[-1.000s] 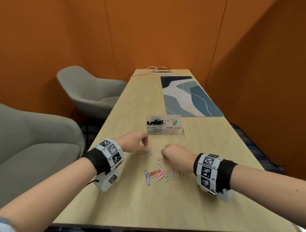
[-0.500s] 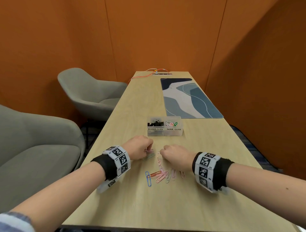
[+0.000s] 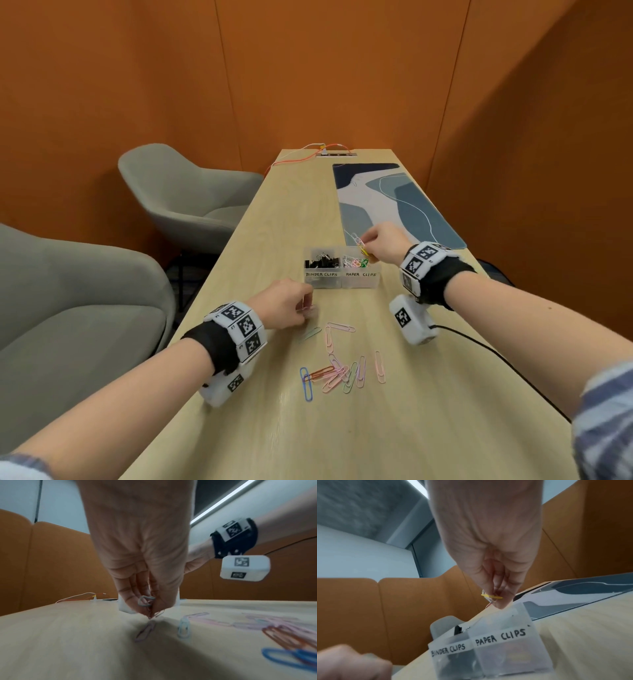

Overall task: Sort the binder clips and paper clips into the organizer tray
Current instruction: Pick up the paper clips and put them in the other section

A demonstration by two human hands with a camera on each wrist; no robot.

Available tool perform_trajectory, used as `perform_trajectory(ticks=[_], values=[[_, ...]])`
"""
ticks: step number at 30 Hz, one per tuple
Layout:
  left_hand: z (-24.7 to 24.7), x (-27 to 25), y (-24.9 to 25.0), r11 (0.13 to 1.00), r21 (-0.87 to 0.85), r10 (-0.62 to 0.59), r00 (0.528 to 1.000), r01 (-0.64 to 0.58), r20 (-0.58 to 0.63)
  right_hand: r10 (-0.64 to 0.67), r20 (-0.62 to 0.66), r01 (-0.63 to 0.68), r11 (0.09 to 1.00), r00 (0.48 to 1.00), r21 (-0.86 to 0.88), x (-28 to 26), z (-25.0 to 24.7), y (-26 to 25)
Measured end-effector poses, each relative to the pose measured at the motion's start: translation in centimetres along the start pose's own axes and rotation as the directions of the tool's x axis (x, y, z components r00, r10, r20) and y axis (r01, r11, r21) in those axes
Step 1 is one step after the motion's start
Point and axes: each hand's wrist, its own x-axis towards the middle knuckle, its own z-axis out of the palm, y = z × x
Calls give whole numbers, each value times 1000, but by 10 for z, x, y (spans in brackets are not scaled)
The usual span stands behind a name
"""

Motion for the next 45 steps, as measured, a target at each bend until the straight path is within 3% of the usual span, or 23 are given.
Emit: perform_trajectory(ticks=[7, 9, 12, 15, 19, 23, 26, 29, 31, 33, 40, 45], values=[[-39, 31, 27, 966, -258, -47, 991, 12, -127, -159, -7, 157, 977, 987, -148, -26, 5, 14], [-50, 51, 37, 947, -318, -110, 977, 47, -183, -173, 127, 195, 961, 977, -195, -48, 7, 21], [-56, 84, 48, 898, -418, -225, 960, 137, -169, -175, 363, 275, 930, 915, -245, -77, 17, 25], [-55, 104, 55, 875, -440, -278, 954, 203, -111, -229, 463, 385, 880, 856, -277, -91, 32, 22], [-55, 107, 57, 871, -444, -276, 957, 209, -91, -236, 526, 429, 859, 817, -280, -97, 49, 11], [-62, 87, 53, 895, -413, -253, 955, 169, -157, -238, 459, 418, 842, 856, -342, -101, 64, -2], [-63, 57, 40, 939, -298, -235, 952, 171, -196, -222, 397, 398, 804, 890, -442, -104, 75, -11], [-49, 23, 25, 962, -97, -259, 965, 255, -30, -252, 356, 403, 792, 900, -458, -105, 74, -14], [-30, 5, 18, 958, 32, -288, 949, 287, 129, -285, 365, 440, 765, 886, -470, -105, 70, -10], [-13, -5, 14, 955, 127, -291, 934, 270, 208, -313, 397, 489, 719, 863, -495, -106, 66, -5], [-2, -4, 21, 979, 130, -172, 977, 156, 128, -321, 459, 554, 582, 829, -595, -113, 62, 6], [2, -6, 16, 987, 118, -118, 992, 111, 52, -255, 469, 502, 679, 845, -535, -112, 43, 16]])
